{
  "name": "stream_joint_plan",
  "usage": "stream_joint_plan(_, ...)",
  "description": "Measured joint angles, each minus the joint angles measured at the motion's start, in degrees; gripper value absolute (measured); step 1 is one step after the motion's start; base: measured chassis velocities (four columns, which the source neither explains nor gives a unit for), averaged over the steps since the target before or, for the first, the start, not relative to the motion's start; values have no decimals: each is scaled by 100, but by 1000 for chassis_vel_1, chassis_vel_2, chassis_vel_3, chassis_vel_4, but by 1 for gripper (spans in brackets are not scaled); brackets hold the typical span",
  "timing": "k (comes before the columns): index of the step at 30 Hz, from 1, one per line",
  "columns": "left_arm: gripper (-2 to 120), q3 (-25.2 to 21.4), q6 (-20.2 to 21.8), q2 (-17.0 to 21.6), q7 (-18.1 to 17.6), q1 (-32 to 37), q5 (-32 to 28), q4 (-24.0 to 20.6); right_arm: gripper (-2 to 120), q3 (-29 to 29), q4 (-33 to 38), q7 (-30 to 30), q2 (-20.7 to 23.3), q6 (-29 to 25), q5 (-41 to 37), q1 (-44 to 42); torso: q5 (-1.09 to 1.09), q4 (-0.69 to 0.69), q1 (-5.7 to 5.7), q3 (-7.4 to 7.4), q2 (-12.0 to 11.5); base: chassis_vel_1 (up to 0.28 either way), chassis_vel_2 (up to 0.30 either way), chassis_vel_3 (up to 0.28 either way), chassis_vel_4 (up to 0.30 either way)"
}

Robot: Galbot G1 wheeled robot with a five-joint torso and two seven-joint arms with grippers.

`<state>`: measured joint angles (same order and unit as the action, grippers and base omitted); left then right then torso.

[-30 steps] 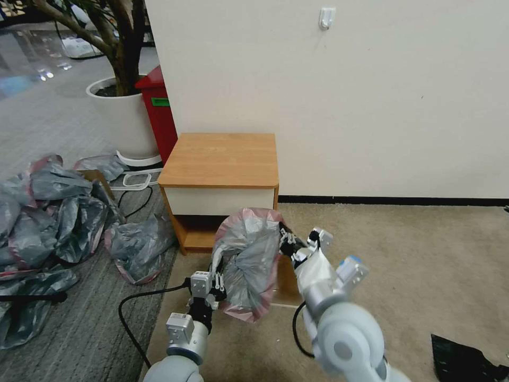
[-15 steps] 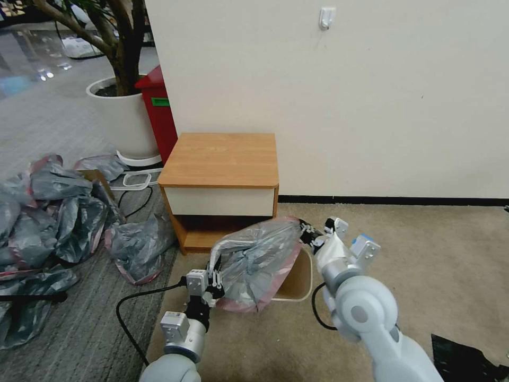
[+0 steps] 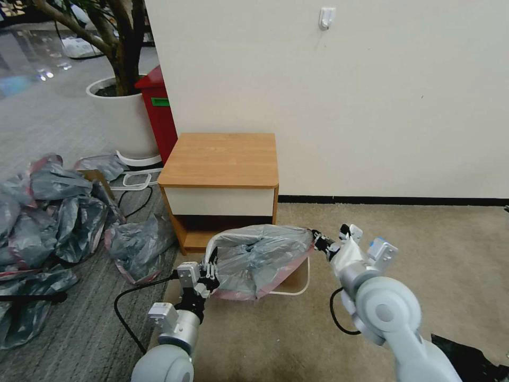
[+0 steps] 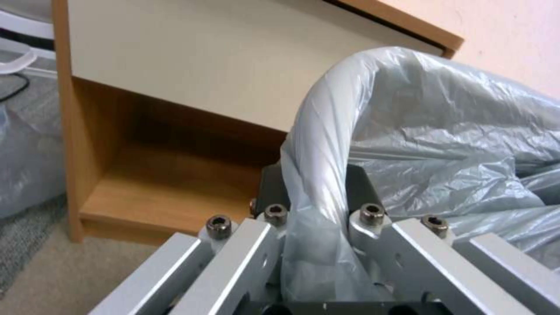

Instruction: Pick up the garbage bag from the table and place it over the trash can.

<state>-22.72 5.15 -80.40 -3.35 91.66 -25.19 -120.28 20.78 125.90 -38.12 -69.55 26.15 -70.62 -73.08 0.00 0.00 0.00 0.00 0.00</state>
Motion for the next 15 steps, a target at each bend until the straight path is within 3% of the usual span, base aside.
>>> stream_joint_plan(9, 6, -91, 76, 17, -2, -65, -141, 71, 32, 375, 296, 332, 68, 6, -362, -209, 0, 0, 0, 0, 0, 0, 0, 0, 0)
stream_joint_plan(15, 6, -177, 70, 26, -18, -79, -137, 103, 53, 523, 1047, 279, 106, -2, -421, -661, -1, 0, 0, -1, 0, 0, 0, 0, 0)
